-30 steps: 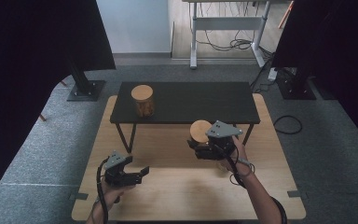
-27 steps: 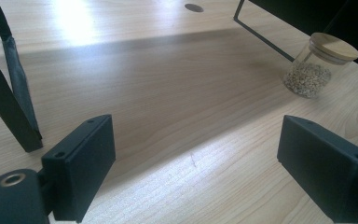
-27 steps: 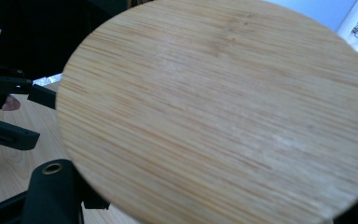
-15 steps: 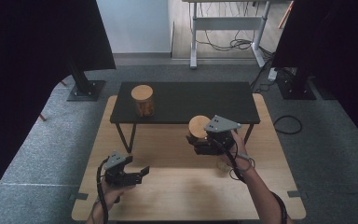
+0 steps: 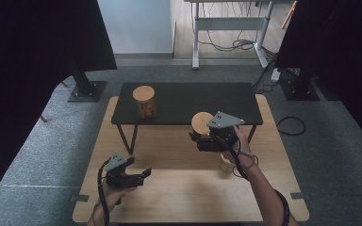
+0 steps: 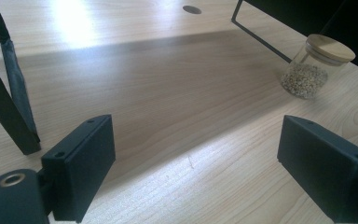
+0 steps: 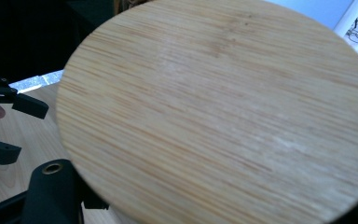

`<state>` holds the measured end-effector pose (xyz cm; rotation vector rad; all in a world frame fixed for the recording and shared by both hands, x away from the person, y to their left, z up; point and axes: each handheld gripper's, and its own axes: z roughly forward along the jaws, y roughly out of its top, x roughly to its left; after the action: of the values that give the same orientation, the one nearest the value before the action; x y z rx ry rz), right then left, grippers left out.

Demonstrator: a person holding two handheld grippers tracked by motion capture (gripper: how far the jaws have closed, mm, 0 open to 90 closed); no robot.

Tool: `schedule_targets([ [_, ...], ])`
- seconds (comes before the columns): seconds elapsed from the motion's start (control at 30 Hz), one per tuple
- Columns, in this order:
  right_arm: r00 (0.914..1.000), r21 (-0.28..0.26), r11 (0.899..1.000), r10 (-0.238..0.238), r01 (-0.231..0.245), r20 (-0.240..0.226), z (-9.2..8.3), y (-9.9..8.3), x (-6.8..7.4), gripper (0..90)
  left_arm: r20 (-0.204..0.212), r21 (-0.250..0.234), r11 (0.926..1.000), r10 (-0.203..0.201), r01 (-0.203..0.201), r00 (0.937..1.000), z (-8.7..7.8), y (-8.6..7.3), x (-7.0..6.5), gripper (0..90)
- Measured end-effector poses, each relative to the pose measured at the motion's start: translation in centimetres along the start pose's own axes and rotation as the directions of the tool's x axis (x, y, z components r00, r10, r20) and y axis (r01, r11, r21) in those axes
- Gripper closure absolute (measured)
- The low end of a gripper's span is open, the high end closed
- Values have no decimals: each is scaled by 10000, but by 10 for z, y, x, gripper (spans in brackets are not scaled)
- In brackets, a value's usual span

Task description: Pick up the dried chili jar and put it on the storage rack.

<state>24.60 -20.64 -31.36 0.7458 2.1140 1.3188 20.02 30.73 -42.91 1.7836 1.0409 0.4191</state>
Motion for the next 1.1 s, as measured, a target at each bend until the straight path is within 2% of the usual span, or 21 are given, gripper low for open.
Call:
schedule_targets([
  [0.7, 9997, -134, 9999, 16, -13, 256, 3, 14, -5, 246, -157, -167, 9999, -33, 31, 9999, -3, -1, 0, 104],
  [0.93, 9991, -127, 9999, 33, -27, 418, 6, 18, -7, 246, -97, -147, 9999, -11, 9, 10000, -2, -1, 0, 104],
  [1.1, 9993, -123, 9999, 86, -81, 373, 9, 21, -10, 246, -73, -125, 9999, 1, -2, 10000, -2, -1, 0, 104],
])
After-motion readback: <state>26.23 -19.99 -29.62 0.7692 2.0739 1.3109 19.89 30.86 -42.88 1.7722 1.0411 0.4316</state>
